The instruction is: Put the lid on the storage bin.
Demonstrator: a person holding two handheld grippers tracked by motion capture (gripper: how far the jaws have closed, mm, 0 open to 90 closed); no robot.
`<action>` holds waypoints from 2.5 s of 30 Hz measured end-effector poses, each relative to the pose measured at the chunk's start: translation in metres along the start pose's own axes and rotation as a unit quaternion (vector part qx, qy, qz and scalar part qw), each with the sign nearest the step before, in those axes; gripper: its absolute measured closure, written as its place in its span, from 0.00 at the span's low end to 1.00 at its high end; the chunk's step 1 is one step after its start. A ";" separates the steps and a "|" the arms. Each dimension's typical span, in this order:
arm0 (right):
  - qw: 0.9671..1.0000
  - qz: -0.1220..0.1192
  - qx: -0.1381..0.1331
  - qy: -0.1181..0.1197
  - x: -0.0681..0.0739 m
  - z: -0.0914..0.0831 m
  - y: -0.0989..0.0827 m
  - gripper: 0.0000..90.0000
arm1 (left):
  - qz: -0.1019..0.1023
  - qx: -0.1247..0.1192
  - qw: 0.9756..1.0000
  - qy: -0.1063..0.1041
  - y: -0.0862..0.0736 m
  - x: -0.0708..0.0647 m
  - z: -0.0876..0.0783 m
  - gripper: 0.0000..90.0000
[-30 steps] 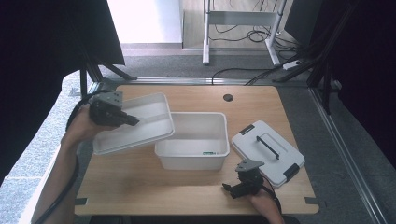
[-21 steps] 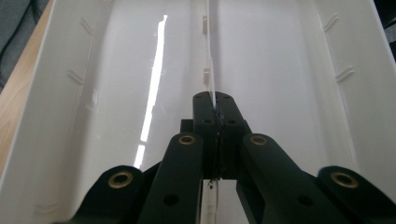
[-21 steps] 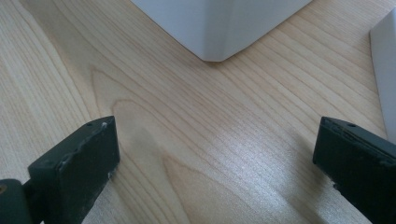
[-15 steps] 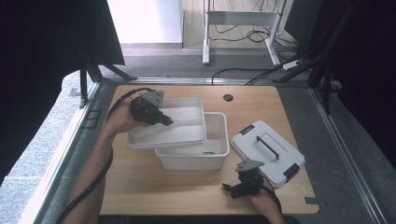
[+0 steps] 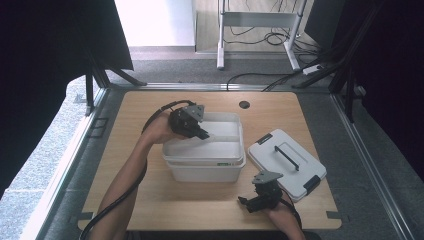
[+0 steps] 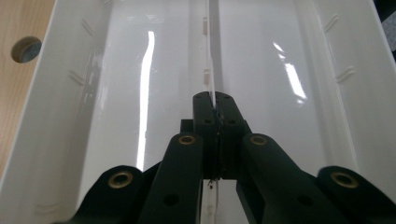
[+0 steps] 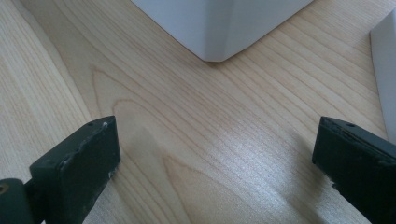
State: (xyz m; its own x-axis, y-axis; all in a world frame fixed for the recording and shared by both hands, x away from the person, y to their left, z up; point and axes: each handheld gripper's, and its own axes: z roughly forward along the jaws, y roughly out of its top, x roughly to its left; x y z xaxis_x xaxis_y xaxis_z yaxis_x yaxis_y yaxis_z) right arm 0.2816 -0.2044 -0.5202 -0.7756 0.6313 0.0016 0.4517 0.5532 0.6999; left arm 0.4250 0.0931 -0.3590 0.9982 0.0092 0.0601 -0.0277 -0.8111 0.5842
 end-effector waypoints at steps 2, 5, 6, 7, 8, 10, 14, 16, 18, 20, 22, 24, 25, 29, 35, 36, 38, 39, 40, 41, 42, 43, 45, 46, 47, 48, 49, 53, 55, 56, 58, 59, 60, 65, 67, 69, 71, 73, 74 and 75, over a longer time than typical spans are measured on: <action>1.000 0.000 0.000 0.000 0.000 0.000 0.000 0.01 | -0.001 0.002 1.000 -0.002 0.000 0.000 0.008 0.99; 1.000 -0.001 0.001 0.000 0.000 0.000 0.000 0.01 | -0.004 0.001 1.000 -0.008 -0.002 0.001 0.015 0.99; 1.000 -0.002 0.001 0.000 0.000 0.000 0.000 0.01 | -0.003 0.002 1.000 -0.010 -0.002 0.001 0.017 0.99; 1.000 -0.002 0.001 0.000 0.000 0.000 0.000 0.01 | -0.005 0.005 1.000 -0.010 -0.003 0.000 0.020 0.99; 1.000 -0.001 0.001 0.001 0.000 0.000 0.000 0.01 | -0.007 0.006 1.000 -0.010 -0.003 0.000 0.021 0.99; 1.000 -0.001 0.001 0.001 0.000 0.000 0.000 0.01 | -0.008 0.008 1.000 -0.012 -0.006 0.001 0.024 0.99; 1.000 0.000 0.002 0.002 0.000 0.000 0.000 0.00 | -0.016 0.006 1.000 -0.011 -0.010 0.000 0.028 0.99; 1.000 0.000 0.002 0.002 0.000 0.000 0.000 0.01 | -0.018 0.006 1.000 -0.010 -0.009 0.000 0.028 0.99; 1.000 0.000 0.002 0.001 0.000 0.000 0.000 0.01 | -0.022 0.010 1.000 -0.006 -0.008 -0.002 0.028 0.99; 1.000 0.000 0.002 0.002 0.000 0.000 0.000 0.01 | -0.029 0.015 0.999 -0.007 -0.007 -0.003 0.028 0.94; 1.000 0.000 0.002 0.002 0.000 0.000 0.000 0.01 | -0.038 0.019 0.999 -0.003 -0.007 -0.004 0.026 0.76; 1.000 0.000 0.002 0.002 0.000 0.000 0.000 0.01 | -0.053 0.018 0.998 0.001 -0.008 -0.004 0.021 0.64; 1.000 0.000 0.002 0.002 0.000 0.000 0.000 0.01 | -0.060 0.016 0.998 0.009 -0.009 -0.005 0.017 0.59; 1.000 0.000 0.002 0.002 0.000 0.000 0.000 0.01 | -0.087 0.009 0.996 0.034 -0.014 -0.010 0.004 0.39; 1.000 -0.002 0.001 0.000 0.000 0.000 0.000 0.01 | -0.133 -0.021 0.988 0.080 -0.031 -0.017 -0.023 0.20; 1.000 -0.002 0.001 0.000 0.000 0.000 0.000 0.01 | -0.142 -0.027 0.986 0.086 -0.035 -0.019 -0.027 0.17; 1.000 -0.002 0.001 0.000 0.000 0.000 0.000 0.01 | -0.155 -0.031 0.982 0.105 -0.043 -0.023 -0.037 0.15; 1.000 -0.002 0.001 0.000 0.000 0.000 0.000 0.01 | -0.160 -0.034 0.981 0.109 -0.046 -0.025 -0.040 0.14; 1.000 -0.002 0.001 0.000 0.000 0.000 0.000 0.01 | -0.164 -0.036 0.979 0.115 -0.050 -0.028 -0.044 0.11; 1.000 -0.002 0.001 0.001 0.000 0.000 0.000 0.01 | -0.168 -0.035 0.978 0.122 -0.054 -0.031 -0.048 0.10; 1.000 0.000 0.000 0.000 0.000 0.000 0.000 0.01 | -0.171 -0.035 0.976 0.130 -0.058 -0.034 -0.052 0.08; 1.000 0.000 0.000 0.000 0.000 0.000 0.000 0.01 | -0.175 -0.036 0.975 0.135 -0.061 -0.037 -0.056 0.07; 1.000 0.000 0.000 0.000 0.000 0.000 0.000 0.01 | -0.183 -0.036 0.971 0.150 -0.069 -0.044 -0.063 0.03; 1.000 0.000 0.000 0.000 0.000 0.000 0.000 0.01 | -0.187 -0.036 0.969 0.160 -0.074 -0.048 -0.066 0.01; 1.000 0.001 0.000 0.001 0.000 0.000 0.000 0.01 | -0.190 -0.036 0.967 0.165 -0.078 -0.051 -0.068 0.00; 1.000 0.001 0.000 0.001 0.000 0.000 0.000 0.01 | -0.195 -0.039 0.965 0.172 -0.082 -0.054 -0.069 0.00; 1.000 0.001 0.000 0.001 0.000 0.000 0.000 0.01 | -0.200 -0.041 0.962 0.179 -0.087 -0.058 -0.072 0.00; 1.000 0.003 -0.001 0.001 0.000 0.000 0.000 0.01 | -0.223 -0.054 0.953 0.197 -0.111 -0.072 -0.075 0.00; 1.000 0.003 -0.001 0.001 0.000 -0.001 0.000 0.01 | -0.230 -0.052 0.949 0.209 -0.123 -0.079 -0.072 0.00; 1.000 0.003 -0.001 0.002 0.000 -0.001 0.000 0.02 | -0.233 -0.052 0.948 0.211 -0.127 -0.082 -0.070 0.00; 1.000 0.004 -0.002 0.002 -0.001 -0.001 0.000 0.03 | -0.242 -0.050 0.944 0.219 -0.139 -0.089 -0.064 0.00; 1.000 0.004 -0.001 0.002 -0.001 -0.001 0.000 0.04 | -0.245 -0.048 0.942 0.222 -0.143 -0.092 -0.061 0.00; 1.000 0.004 0.000 0.002 -0.001 -0.001 0.000 0.05 | -0.248 -0.046 0.941 0.224 -0.147 -0.095 -0.057 0.00; 1.000 0.011 0.000 0.017 -0.003 -0.005 0.004 0.10 | -0.261 -0.039 0.936 0.233 -0.164 -0.110 -0.032 0.00; 1.000 0.004 0.001 0.018 -0.002 -0.008 0.007 0.11 | -0.265 -0.039 0.935 0.235 -0.168 -0.115 -0.024 0.00; 1.000 -0.002 0.001 0.018 -0.002 -0.011 0.011 0.13 | -0.269 -0.036 0.933 0.237 -0.173 -0.121 -0.014 0.00; 1.000 -0.003 0.002 0.017 -0.004 -0.017 0.015 0.14 | -0.274 -0.038 0.931 0.239 -0.177 -0.126 -0.006 0.00; 1.000 -0.002 0.000 0.017 -0.008 -0.024 0.020 0.14 | -0.282 -0.040 0.928 0.242 -0.182 -0.130 0.002 0.00; 1.000 0.002 -0.002 0.016 -0.012 -0.029 0.023 0.14 | -0.285 -0.041 0.927 0.242 -0.184 -0.132 0.005 0.00; 1.000 0.002 -0.003 0.016 -0.015 -0.032 0.024 0.14 | -0.292 -0.043 0.925 0.241 -0.188 -0.134 0.011 0.00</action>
State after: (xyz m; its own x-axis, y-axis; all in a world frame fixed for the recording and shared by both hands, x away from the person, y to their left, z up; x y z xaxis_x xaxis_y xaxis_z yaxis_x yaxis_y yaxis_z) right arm 0.2901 -0.2177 -0.4805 -0.7883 0.6147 0.0272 0.4518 0.5483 0.7037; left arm 0.2971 0.2379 -0.4861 0.7055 0.7066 0.0556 0.4827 -0.5364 0.6923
